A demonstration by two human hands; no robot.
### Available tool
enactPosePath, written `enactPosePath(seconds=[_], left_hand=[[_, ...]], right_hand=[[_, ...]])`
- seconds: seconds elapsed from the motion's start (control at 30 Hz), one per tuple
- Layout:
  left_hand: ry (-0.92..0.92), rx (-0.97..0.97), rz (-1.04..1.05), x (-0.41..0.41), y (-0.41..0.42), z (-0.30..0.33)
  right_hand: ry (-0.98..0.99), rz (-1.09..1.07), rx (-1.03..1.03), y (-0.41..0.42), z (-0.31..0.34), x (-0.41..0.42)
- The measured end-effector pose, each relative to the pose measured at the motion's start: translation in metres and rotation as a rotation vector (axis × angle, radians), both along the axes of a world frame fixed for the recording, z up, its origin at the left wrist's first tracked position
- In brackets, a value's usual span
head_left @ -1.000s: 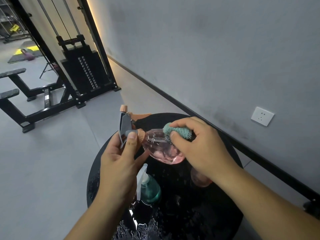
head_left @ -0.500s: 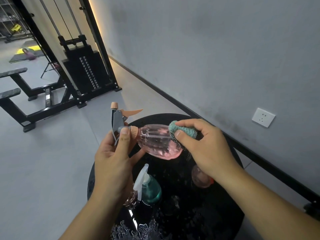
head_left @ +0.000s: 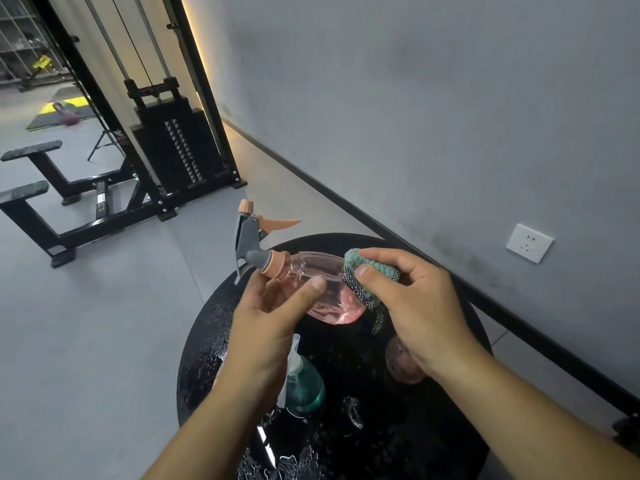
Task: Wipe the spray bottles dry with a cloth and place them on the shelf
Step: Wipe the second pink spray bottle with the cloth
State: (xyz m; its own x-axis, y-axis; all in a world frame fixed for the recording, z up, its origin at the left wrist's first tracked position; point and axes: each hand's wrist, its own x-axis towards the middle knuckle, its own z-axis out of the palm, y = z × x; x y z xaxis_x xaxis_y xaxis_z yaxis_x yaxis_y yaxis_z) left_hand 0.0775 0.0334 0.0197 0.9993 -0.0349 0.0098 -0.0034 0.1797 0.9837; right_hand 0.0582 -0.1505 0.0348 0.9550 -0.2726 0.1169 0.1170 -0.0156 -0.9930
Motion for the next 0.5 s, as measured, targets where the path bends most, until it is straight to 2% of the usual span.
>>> enactPosePath(seconds=[0.37,0.5], left_hand=[[0.007,0.116,-0.098,-0.003,-0.008,-0.004],[0.013,0.124,-0.065,-0.007,-0.006,-0.001]], right_hand=[[0.013,-0.009,0.098,0.003,-0.002,-0.004],[0.046,-0.007,0.163,0.006,0.001,-0.011]])
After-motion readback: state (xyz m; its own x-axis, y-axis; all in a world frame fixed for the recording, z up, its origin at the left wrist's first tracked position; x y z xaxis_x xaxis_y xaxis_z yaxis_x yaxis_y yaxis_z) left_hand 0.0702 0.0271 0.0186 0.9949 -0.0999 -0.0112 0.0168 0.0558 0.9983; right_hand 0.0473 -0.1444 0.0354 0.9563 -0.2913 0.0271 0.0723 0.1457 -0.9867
